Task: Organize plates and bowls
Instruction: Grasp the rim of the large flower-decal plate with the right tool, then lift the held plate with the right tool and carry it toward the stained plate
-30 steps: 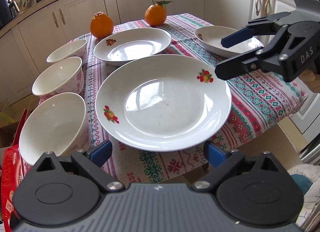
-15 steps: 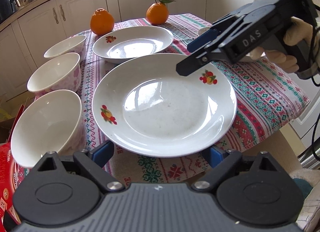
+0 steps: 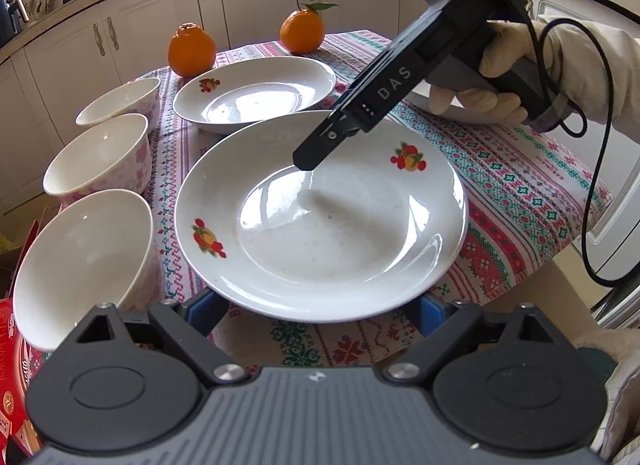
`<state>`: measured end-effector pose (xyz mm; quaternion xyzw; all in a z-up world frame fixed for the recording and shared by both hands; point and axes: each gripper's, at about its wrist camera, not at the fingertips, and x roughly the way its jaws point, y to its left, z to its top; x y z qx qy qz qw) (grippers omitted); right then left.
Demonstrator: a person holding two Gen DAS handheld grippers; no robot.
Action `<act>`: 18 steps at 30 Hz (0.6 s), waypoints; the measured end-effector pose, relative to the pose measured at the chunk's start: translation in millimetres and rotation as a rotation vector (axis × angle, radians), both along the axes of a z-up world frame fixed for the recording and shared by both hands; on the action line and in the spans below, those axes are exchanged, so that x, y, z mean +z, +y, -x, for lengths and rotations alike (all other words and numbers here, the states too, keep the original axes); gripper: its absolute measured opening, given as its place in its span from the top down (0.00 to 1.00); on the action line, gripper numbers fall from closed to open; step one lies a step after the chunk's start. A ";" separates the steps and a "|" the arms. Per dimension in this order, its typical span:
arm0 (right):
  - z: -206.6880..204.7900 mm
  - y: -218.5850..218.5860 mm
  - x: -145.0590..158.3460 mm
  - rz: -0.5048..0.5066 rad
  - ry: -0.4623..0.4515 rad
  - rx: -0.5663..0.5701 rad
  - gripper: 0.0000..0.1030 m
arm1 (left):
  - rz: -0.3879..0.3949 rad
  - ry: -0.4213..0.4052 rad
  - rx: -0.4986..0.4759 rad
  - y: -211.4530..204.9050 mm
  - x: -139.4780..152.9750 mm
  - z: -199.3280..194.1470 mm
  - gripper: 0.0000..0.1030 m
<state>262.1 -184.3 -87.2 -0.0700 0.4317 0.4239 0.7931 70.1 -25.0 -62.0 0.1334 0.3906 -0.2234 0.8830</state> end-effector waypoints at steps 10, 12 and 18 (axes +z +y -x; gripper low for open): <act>-10.2 5.1 -2.0 -0.050 0.043 0.022 0.38 | 0.007 0.000 -0.001 -0.7 -0.6 -1.0 0.10; -9.6 5.1 -1.8 -0.048 0.042 0.021 0.38 | 0.008 0.000 -0.001 -0.6 -0.6 -1.1 0.10; -8.9 4.2 -1.5 -0.047 0.046 0.007 0.38 | 0.013 -0.001 -0.001 -0.9 -0.6 -1.3 0.10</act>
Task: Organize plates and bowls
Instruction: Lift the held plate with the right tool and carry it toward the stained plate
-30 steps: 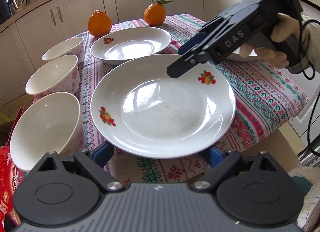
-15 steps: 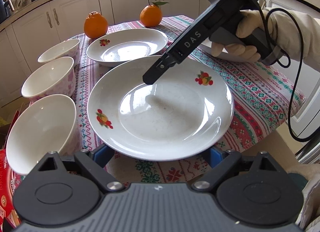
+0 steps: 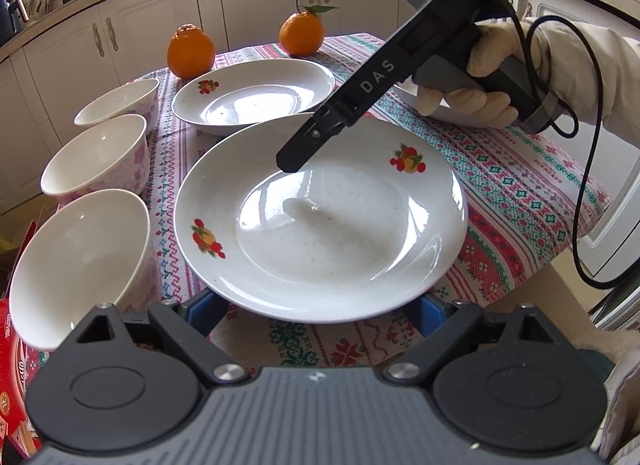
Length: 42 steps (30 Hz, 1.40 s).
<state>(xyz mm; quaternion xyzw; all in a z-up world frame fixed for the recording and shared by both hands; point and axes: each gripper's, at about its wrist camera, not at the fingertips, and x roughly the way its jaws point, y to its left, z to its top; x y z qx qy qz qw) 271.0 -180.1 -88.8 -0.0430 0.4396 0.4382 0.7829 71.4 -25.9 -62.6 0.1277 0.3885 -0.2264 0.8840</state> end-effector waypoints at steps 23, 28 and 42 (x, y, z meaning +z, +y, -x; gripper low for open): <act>15.2 -27.9 15.1 -0.001 -0.043 -0.076 0.37 | -0.006 -0.011 -0.071 -16.9 11.1 -3.2 0.10; 18.3 -40.1 20.8 -0.002 -0.058 -0.107 0.37 | 0.001 -0.010 -0.103 -23.1 14.5 -8.1 0.10; 17.5 -84.7 39.9 -0.011 -0.104 -0.202 0.37 | 0.008 -0.019 -0.196 -53.0 30.0 -32.4 0.10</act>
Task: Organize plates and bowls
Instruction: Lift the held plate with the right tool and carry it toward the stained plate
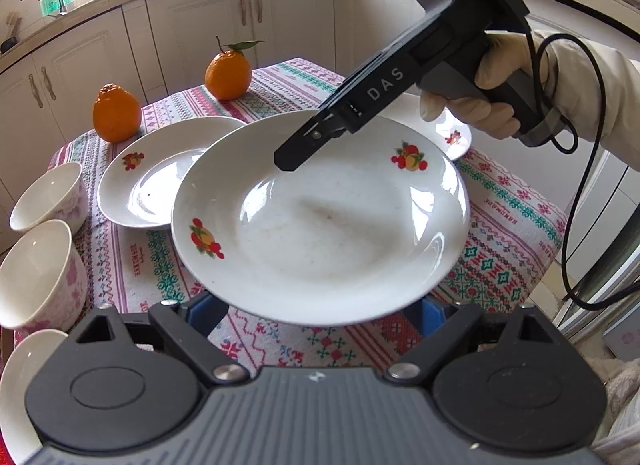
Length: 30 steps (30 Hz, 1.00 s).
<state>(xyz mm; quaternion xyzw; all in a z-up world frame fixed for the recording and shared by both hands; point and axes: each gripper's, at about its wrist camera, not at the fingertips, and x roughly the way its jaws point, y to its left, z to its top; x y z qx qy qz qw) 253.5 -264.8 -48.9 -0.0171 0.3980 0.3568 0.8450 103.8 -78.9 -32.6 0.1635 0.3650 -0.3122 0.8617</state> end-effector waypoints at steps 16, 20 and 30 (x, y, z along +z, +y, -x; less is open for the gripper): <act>-2.9 -70.5 6.6 -0.008 -0.036 -0.128 0.37 | 0.002 0.011 -0.116 -55.9 8.5 -33.0 0.10; -3.5 -87.4 2.1 -0.004 -0.034 -0.165 0.37 | -0.004 0.017 -0.139 -72.5 5.0 -40.4 0.10; -7.6 -121.8 -9.2 -0.025 -0.033 -0.229 0.37 | -0.012 0.033 -0.178 -103.8 -5.5 -58.3 0.10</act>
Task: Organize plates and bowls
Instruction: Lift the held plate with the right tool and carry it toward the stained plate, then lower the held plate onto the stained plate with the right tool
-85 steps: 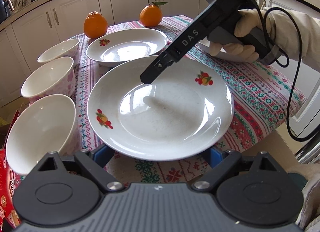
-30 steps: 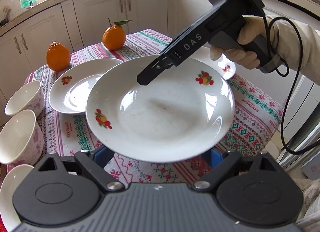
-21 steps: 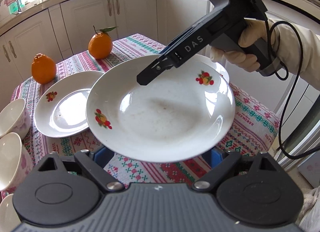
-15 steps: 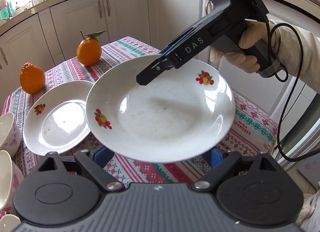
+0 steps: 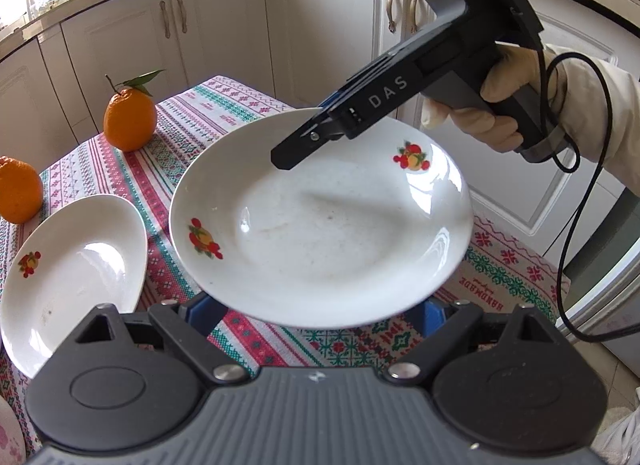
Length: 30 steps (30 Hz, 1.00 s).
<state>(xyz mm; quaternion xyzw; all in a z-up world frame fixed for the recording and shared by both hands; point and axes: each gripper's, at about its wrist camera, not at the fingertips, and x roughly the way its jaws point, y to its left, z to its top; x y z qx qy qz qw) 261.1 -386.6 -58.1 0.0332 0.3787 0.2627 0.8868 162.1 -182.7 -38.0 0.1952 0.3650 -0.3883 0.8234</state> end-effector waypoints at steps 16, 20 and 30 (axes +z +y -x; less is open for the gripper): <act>-7.6 -22.4 -13.0 -0.021 0.007 -0.038 0.37 | -0.006 0.024 -0.008 -17.0 -9.8 -15.5 0.10; -8.2 -24.5 -13.8 -0.016 0.009 -0.048 0.36 | 0.005 0.036 -0.010 -16.4 -11.5 -17.3 0.10; -5.8 -26.0 -13.9 -0.001 0.017 -0.064 0.36 | 0.012 0.044 -0.024 -17.0 -14.5 -22.7 0.10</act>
